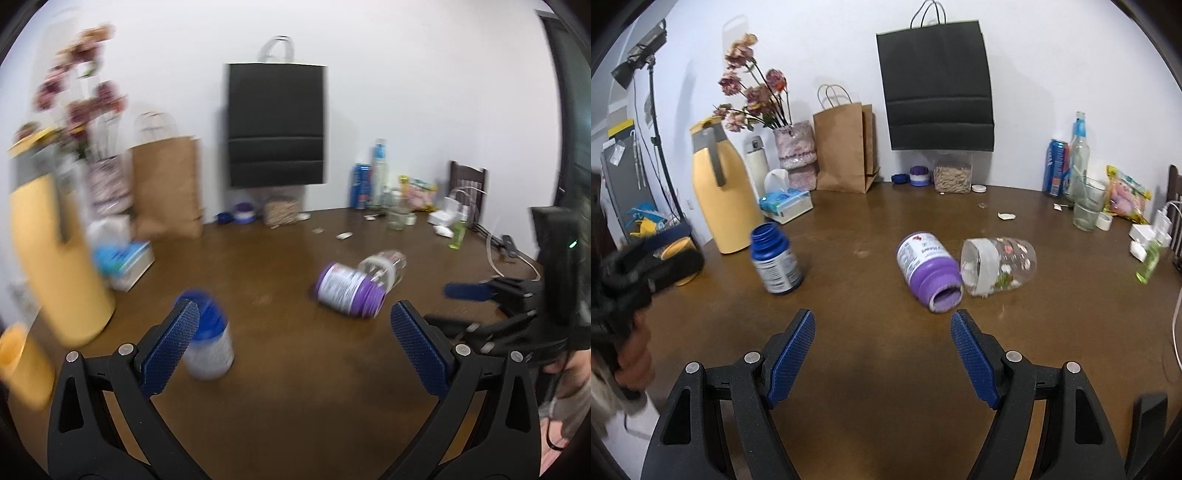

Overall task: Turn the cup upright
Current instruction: 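Move both grippers toward the purple-capped white bottle lying on its side, then close the right gripper around the body of the purple-capped bottle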

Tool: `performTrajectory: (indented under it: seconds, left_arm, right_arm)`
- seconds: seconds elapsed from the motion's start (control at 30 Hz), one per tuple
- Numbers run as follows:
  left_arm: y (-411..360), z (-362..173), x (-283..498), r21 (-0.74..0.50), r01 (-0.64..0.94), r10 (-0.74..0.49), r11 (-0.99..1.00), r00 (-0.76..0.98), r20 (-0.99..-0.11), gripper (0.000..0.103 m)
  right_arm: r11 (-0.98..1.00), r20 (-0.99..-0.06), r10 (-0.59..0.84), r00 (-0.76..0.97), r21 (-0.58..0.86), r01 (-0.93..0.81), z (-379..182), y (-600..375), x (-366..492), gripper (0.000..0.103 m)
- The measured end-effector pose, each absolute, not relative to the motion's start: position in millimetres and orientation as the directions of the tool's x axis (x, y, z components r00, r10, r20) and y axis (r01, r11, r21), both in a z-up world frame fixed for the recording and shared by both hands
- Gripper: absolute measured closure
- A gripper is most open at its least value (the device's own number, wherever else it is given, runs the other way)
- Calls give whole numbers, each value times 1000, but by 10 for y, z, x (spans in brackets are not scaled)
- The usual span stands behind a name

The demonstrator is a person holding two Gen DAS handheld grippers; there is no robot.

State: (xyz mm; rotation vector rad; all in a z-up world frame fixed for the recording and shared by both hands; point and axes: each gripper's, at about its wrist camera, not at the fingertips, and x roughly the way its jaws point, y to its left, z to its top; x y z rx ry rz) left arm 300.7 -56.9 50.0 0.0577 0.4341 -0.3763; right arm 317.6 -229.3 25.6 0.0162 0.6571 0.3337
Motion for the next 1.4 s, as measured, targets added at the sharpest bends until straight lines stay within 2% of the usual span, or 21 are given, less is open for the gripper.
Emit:
performTrajectory:
  seconds: [0.07,0.17,0.3,0.47,0.67,0.8,0.83,0.9,1.0,1.1,1.3,1.37,1.4]
  left_arm:
    - [-724,567,3344,-4,467,-420,884,790,-446,0]
    - [-977,536,3701,47,558,-461,829,728,-507,0]
    - [-1247,481,4120,88,636,-490,767,669,-559,0]
    - [-1572,440,4675,121,729,-490,674,564,-665,0]
    - [-1675,331,4934,244,732,-535,636,646,-544,0]
    - [-1678,210,5003,153,729,-546,667,618,-566,0]
    - [-1695,218,4965,171,724,-527,669,623,-577,0]
    - [-1662,257,4875,177,694,-516,698,659,-547,0]
    - [-1623,286,4710,142,681,-512,718,656,-555,0]
    - [-1596,243,4649,166,650,-457,742,671,-584,0]
    - [-1422,57,4776,36,618,-437,785,594,-676,0]
    - [-1353,64,4764,23,614,-450,789,603,-659,0]
    - [-1330,66,4758,20,613,-455,790,607,-652,0]
  right_arm:
    - [946,-606,309,733,117,-302,243,-2307,3372,22]
    - [944,-611,314,727,122,-306,225,-2340,3627,23]
    - [940,-630,322,707,123,-319,145,-2377,3974,23]
    - [939,-646,321,693,121,-322,8,-2418,4263,23]
    - [947,-651,279,706,61,-317,-129,-2387,4468,23]
    - [940,-652,273,707,24,-341,-144,-2334,4476,23]
    - [939,-652,267,710,9,-345,-144,-2318,4483,23]
    - [933,-653,260,711,-18,-359,-138,-2266,4454,23]
    - [908,-660,323,678,14,-419,-158,-2192,4437,23]
    - [909,-675,317,666,15,-417,-181,-2192,4488,22]
    - [913,-718,336,609,90,-398,-307,-2280,4635,23]
    - [916,-721,322,614,73,-395,-321,-2256,4635,34]
    - [914,-720,324,614,70,-400,-318,-2242,4637,34]
